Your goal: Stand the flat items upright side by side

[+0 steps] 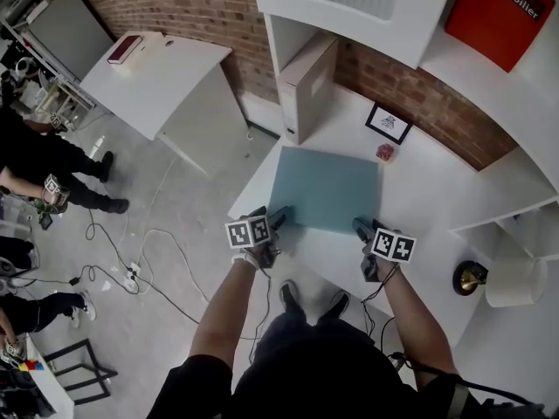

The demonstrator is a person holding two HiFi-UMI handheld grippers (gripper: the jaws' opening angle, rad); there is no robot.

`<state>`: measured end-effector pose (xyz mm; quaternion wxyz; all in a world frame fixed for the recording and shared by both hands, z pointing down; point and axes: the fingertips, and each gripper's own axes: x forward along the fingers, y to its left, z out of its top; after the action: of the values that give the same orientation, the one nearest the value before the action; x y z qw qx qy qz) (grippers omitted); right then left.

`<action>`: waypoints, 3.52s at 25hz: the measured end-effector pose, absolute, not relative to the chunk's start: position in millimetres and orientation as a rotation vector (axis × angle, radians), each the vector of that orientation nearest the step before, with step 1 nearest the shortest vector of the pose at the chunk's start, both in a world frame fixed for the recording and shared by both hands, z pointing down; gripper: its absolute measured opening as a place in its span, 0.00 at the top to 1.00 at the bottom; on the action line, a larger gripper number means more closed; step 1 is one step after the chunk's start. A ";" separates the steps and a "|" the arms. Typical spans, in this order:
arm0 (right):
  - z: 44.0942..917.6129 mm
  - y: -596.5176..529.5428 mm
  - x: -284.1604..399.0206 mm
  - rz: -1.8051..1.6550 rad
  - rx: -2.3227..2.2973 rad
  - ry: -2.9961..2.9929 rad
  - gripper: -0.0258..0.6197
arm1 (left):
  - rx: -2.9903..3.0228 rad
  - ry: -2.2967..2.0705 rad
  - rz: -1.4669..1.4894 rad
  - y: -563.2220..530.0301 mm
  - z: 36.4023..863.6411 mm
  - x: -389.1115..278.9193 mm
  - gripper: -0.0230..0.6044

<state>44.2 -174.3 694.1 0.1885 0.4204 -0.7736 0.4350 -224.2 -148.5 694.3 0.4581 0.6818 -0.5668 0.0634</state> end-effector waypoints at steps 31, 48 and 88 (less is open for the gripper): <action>699.6 -133.8 45.4 1.379 1.047 -2.194 0.44 | 2.086 -1.541 0.561 -131.6 520.8 -170.1 0.44; 699.6 -130.9 59.5 1.171 1.005 -2.129 0.52 | 2.648 -1.361 1.045 -109.9 429.9 4.4 0.44; 637.1 -129.0 124.0 1.262 1.029 -2.307 0.57 | 2.415 -1.478 0.683 -122.4 572.2 6.9 0.43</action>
<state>124.0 -129.0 637.1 0.1583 0.3598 -0.8067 0.4412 6.9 -122.4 572.2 0.1142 0.8238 -0.5041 0.2328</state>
